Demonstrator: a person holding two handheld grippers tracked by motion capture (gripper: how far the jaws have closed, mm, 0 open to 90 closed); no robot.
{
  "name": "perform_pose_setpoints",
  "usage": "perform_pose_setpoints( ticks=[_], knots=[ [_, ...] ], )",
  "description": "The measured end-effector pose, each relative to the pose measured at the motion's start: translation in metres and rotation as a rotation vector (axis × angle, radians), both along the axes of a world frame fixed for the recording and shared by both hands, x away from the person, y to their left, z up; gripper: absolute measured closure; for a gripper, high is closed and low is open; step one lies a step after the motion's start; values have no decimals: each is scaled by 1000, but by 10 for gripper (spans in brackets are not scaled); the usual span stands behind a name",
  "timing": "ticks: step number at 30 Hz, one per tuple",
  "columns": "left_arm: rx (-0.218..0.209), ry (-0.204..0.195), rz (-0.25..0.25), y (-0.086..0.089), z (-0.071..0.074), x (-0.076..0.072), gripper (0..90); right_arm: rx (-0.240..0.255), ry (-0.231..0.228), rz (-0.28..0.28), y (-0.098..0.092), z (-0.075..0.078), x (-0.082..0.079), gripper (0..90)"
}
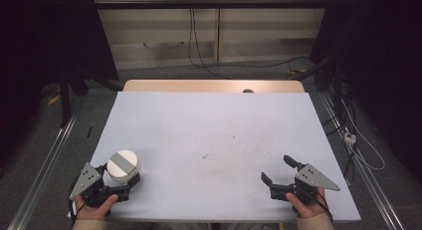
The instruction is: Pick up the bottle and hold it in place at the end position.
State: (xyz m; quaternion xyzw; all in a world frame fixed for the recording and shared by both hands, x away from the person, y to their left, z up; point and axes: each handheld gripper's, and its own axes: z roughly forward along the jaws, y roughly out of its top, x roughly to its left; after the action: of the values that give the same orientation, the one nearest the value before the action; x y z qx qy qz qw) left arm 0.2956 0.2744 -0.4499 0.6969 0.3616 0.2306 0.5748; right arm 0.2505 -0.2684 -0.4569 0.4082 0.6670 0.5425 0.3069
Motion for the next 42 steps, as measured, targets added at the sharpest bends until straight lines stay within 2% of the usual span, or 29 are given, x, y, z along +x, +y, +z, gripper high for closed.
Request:
perform_pose_setpoints(
  ticks=[10,18,29,38,42],
  knots=[
    [3,0,-5,-1,0,1,30,-2,3,4,0,0,0,34],
    [9,16,-3,-5,0,5,30,-4,1,6,1,0,1,34],
    [53,34,12,-13,0,10,34,-8,-3,10,1,0,1,35],
    [91,48,30,-16,-2,14,78,-7,-5,10,2,0,1,35],
    [93,45,29,-16,-2,13,82,-2,-7,9,2,1,1,36]
  ],
)
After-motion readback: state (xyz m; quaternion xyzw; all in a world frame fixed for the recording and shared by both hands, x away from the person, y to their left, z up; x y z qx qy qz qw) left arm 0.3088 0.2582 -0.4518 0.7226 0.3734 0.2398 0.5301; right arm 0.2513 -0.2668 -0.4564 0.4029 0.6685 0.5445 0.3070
